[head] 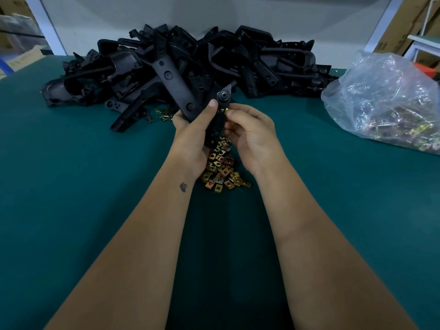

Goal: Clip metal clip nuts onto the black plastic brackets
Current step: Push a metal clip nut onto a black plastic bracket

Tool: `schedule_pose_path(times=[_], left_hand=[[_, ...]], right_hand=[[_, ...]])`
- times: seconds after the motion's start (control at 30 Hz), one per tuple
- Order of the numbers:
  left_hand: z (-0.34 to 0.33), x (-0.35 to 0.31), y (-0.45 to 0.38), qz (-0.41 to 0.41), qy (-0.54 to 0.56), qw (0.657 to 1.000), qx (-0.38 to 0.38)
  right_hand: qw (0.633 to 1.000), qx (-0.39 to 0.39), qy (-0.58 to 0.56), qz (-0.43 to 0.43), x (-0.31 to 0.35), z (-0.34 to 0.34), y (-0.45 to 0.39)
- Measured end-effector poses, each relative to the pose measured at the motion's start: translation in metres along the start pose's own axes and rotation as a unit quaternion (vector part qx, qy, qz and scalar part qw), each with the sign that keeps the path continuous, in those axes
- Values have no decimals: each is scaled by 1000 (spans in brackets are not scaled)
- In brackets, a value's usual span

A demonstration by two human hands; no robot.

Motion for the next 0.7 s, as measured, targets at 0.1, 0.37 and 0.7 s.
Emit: schedule_pose_path(times=[0.1, 0.37, 0.7], left_hand=[[0, -1, 1, 0, 1, 1000, 2], [1, 0, -2, -15, -17, 1000, 8], [2, -3, -3, -76, -95, 992, 30]], right_hand=[[999, 7, -34, -30, -3, 0, -1], [999, 1, 23, -32, -2, -1, 3], [989, -63, 123, 42, 3, 2, 5]])
Point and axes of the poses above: each hand's wrist, its own y-axis away from the middle knuckle, its own z-axis out of the back of the hand, x = y × z, the point moved 5 cm from there along -y, towards the middle knuckle, and after that the axes turned 10 degrees about -z, right-handed, at the moved point
